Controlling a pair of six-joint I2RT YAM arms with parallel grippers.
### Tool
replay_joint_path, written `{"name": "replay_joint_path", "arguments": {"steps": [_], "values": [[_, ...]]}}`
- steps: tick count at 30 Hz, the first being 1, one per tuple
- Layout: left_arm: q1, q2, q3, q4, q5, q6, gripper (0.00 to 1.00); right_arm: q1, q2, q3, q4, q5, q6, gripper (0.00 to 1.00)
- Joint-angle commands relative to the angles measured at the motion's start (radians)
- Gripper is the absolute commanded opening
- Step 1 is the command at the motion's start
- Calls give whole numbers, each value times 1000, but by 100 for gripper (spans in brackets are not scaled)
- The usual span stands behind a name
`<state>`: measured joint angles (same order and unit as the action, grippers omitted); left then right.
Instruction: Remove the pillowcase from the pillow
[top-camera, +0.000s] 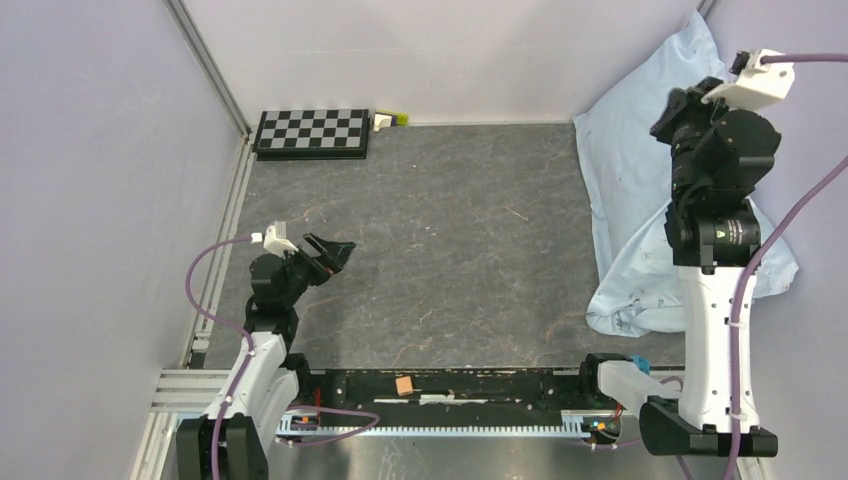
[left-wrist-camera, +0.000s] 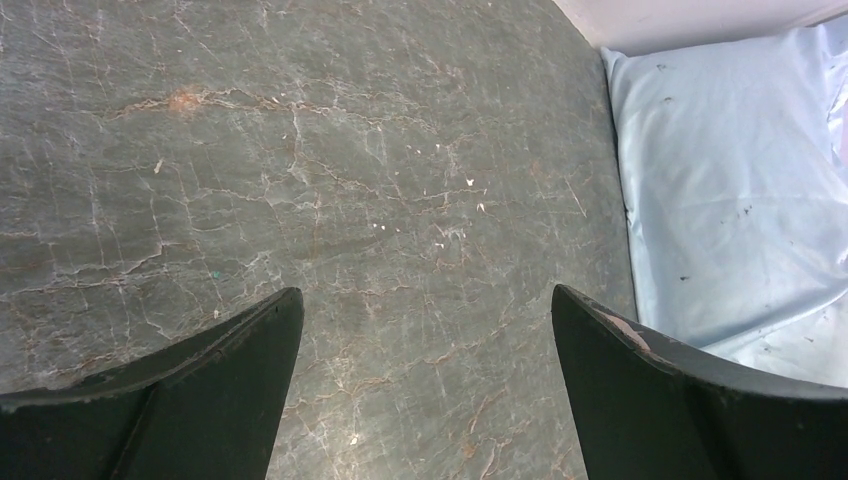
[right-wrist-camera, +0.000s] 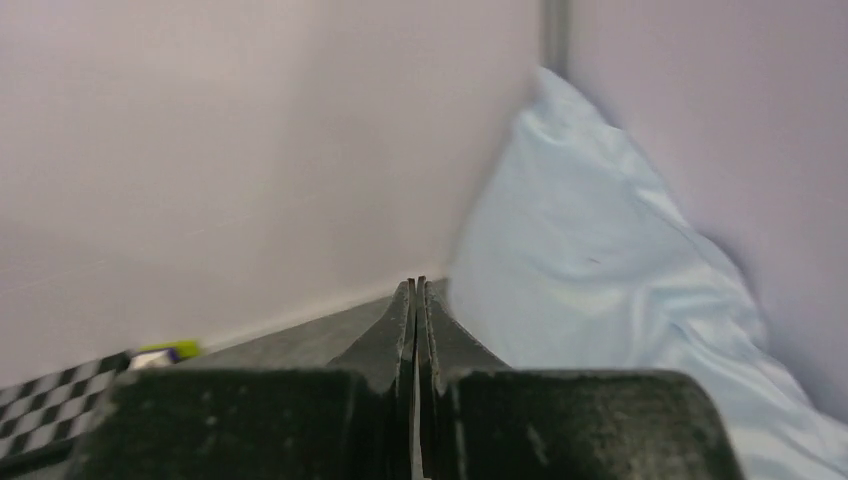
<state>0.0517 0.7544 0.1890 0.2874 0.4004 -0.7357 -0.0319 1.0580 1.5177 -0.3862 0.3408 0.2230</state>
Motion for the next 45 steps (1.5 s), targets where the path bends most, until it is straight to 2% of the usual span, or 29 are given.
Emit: {"name": "replay_joint_path", "arguments": {"steps": [1,2,3,4,6,10,15,16,19,24,26,31,33,36,37,38,39,40,41,45], "values": [[1,-11,-8,45,23,4,100,17,66,82,-86,-408,58,0],[2,-11,-6,44,23,4,100,18,53,65,-85,-367,57,2],[1,-12,-6,44,25,4,100,18,29,28,-75,-289,51,19],[2,-11,-6,44,25,4,100,18,-1,-22,-55,-211,48,47],[2,-10,-6,44,26,4,100,18,-52,-115,-15,-88,53,97],[1,-5,-6,44,27,4,100,18,-102,-231,-9,101,48,98],[2,4,-3,44,30,3,100,18,-115,-347,-159,587,160,98],[2,5,-3,44,30,2,100,16,-128,-383,-160,639,169,98],[2,6,-5,47,31,0,100,13,-158,-494,-112,686,156,98],[1,17,-8,60,36,-4,100,-47,-90,-562,-134,707,263,98],[1,21,-6,61,37,-4,100,-104,-43,-576,-135,680,301,98],[1,23,-5,62,41,-5,100,-341,100,-587,-79,387,317,98],[1,20,-6,62,43,-7,100,-399,159,-598,-70,244,346,98],[2,10,-6,62,46,-8,100,-408,183,-630,-77,263,417,97],[2,5,-8,62,45,-8,100,-407,164,-667,-46,266,421,86],[1,1,-8,62,45,-8,100,-407,135,-702,5,263,417,69],[1,-3,-11,62,43,-8,100,-406,103,-744,51,254,405,47],[1,-4,-11,62,43,-8,100,-408,65,-779,96,249,396,5],[1,-3,-11,62,44,-8,100,-408,29,-792,110,256,398,0],[2,1,-7,62,49,-11,100,-406,-44,-747,87,222,340,0]]}}
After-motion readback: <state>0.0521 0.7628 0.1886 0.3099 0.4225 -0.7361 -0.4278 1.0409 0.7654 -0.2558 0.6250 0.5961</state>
